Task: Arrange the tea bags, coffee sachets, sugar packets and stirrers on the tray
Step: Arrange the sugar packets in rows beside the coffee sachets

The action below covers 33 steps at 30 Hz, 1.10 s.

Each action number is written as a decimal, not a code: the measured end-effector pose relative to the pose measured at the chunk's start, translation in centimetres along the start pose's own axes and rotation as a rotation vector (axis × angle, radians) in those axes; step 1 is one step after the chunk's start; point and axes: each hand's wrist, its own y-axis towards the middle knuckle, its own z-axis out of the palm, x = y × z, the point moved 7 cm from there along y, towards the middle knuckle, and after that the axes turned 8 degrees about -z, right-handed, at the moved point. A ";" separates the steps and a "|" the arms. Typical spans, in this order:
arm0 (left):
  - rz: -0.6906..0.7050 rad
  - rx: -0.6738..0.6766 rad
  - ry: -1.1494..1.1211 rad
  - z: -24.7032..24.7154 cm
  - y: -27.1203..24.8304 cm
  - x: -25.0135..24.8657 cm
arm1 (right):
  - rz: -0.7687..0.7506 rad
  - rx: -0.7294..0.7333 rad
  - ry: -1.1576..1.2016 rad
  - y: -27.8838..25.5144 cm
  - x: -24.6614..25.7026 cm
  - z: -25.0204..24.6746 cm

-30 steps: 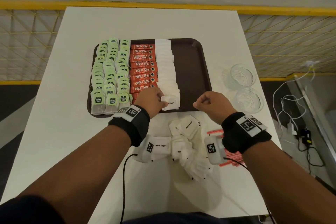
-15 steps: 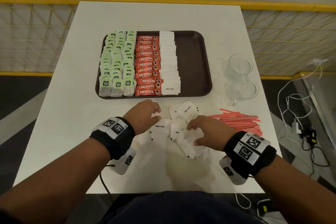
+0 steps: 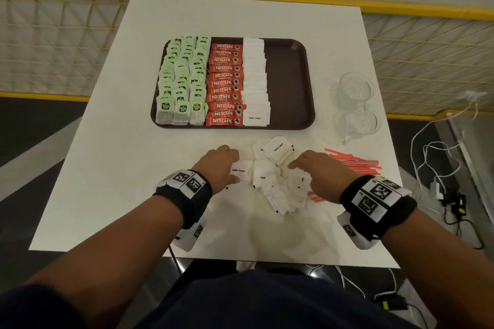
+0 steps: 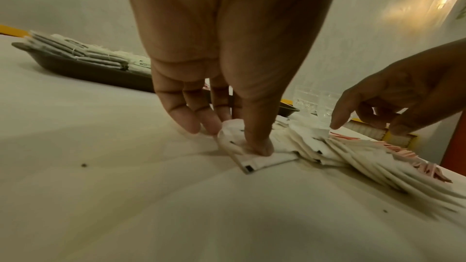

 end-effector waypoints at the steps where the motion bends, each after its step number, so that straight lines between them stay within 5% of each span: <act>1: -0.011 0.008 0.001 0.0 0.0 0.0 | -0.009 0.008 -0.034 0.0 -0.2 0.0; 12: -0.036 0.063 0.149 0.2 0.4 -0.3 | -0.081 0.056 -0.296 1.4 0.5 -0.1; 19: -0.088 0.087 -0.094 0.3 0.4 0.6 | -0.134 0.050 -0.393 2.1 0.8 -1.3; 24: -0.081 0.108 -0.048 -0.5 0.5 1.2 | -0.131 0.091 -0.423 2.5 0.6 -1.4; 33: -0.074 0.128 -0.602 -4.8 0.0 1.4 | -0.002 0.140 -0.360 2.7 -0.7 -2.2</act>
